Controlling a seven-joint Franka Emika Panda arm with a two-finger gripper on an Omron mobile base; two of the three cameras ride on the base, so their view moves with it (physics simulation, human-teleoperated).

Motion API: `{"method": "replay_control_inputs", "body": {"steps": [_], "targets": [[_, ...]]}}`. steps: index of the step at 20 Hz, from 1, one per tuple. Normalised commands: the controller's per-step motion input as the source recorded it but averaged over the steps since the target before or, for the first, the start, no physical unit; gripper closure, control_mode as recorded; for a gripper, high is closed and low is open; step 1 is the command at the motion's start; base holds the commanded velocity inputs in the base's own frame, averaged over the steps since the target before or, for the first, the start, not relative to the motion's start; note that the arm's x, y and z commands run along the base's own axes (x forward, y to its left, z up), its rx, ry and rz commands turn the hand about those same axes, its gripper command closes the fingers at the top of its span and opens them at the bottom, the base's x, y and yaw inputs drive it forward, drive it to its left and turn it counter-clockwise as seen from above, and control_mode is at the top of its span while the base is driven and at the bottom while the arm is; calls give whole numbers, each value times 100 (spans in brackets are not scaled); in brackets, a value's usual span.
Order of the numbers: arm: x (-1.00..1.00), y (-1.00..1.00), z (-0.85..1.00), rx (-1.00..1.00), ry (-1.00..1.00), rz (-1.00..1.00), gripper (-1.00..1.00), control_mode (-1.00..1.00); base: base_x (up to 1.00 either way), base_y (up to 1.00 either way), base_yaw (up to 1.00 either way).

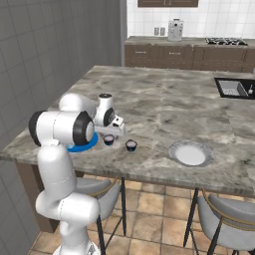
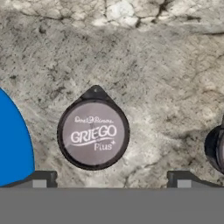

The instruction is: Place two yogurt containers on each plate.

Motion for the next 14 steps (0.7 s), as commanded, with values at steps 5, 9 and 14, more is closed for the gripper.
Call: {"method": "replay_control_inputs", "body": {"steps": [5, 9, 14], "targets": [[39, 2, -1, 0, -1, 0, -100, -100, 0, 0, 0], [-3, 6, -12, 0, 0, 0, -100, -100, 0, 0, 0], [-28, 0, -11, 1, 2, 0, -100, -100, 0, 0, 0]]}}
